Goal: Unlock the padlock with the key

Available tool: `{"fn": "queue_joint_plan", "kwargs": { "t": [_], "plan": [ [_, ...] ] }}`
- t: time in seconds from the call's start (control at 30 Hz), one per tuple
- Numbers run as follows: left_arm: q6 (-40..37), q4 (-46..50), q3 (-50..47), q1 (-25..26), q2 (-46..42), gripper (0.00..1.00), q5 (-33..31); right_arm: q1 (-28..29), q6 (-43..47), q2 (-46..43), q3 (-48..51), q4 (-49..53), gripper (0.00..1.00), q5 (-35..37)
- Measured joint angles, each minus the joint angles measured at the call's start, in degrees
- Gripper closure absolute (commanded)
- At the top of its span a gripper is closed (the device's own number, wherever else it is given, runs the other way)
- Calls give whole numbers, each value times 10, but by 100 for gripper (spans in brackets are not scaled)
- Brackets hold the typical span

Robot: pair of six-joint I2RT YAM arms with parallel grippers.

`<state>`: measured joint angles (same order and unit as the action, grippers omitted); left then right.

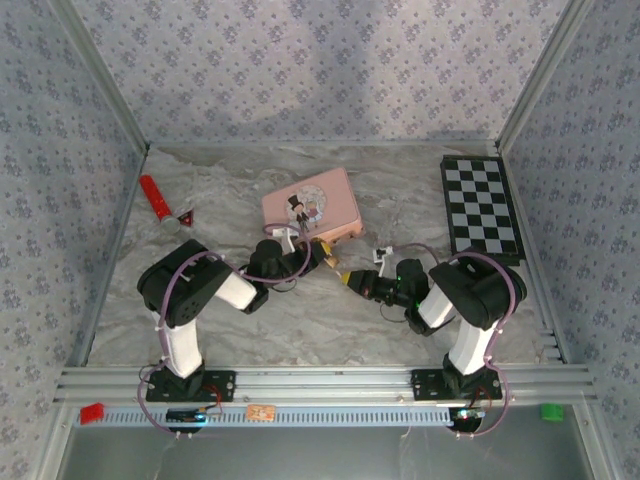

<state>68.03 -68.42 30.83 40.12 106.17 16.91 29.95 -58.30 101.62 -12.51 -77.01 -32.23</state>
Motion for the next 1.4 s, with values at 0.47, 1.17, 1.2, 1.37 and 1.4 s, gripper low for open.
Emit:
{"fn": "queue_joint_plan", "kwargs": {
  "t": [0.47,1.17,1.2,1.37,1.4],
  "plan": [
    [5,-9,-4,-3,0,98,5,-9,0,-1,0,-9,100,-4],
    [17,-17,-9,-7,-4,99,14,-10,0,-10,-3,-11,100,-13],
    [18,-17,-10,-7,-4,99,14,-11,0,-10,-3,-12,100,-13],
    [18,-17,-10,-8,-4,99,15,-11,0,-10,-9,-12,100,-16],
    [18,-18,-10,-8,-4,99,15,-12,0,-10,-10,-13,100,-17]
  ]
}}
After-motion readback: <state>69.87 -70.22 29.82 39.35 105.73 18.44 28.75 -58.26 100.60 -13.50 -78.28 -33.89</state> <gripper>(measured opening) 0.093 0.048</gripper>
